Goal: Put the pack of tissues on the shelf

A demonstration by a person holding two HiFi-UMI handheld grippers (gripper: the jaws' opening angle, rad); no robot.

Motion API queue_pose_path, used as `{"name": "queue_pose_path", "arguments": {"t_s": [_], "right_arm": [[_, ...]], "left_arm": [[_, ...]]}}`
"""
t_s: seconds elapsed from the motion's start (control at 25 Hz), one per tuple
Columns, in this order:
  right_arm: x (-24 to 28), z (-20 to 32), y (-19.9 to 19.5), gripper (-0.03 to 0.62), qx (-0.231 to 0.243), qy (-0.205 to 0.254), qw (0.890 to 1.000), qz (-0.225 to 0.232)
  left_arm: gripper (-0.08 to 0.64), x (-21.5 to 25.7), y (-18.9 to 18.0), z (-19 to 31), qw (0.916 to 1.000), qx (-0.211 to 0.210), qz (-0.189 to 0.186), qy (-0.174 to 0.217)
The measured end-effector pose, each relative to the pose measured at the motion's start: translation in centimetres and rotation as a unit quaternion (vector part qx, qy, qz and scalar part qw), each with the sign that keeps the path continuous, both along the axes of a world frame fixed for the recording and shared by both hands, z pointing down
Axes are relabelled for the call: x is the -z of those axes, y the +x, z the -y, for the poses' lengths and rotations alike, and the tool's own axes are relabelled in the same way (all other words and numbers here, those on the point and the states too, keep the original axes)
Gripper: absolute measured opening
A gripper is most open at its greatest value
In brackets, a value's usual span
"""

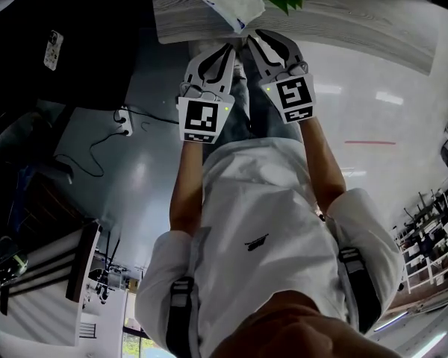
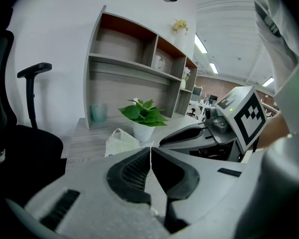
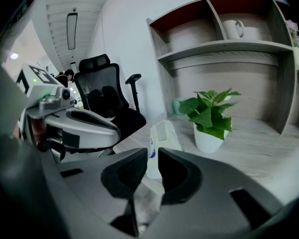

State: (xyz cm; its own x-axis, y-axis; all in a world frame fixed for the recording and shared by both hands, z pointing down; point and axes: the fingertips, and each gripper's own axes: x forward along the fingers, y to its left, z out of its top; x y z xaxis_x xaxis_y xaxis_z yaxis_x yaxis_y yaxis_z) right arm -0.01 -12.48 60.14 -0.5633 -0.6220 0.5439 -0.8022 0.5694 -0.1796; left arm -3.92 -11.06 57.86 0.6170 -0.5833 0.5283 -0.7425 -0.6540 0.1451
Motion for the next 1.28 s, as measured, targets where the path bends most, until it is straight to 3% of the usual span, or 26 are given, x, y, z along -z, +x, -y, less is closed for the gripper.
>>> {"name": "queue_pose_path", "arguments": {"t_s": [1.28], "right_arm": [[-3.0,1.8,-1.6,0.112,0.032,-0.019,0.999,0.012]], "left_arm": [[0.032,-2.0,-0.5,0.2,0.9993,0.031,0.006,-0.022]]}}
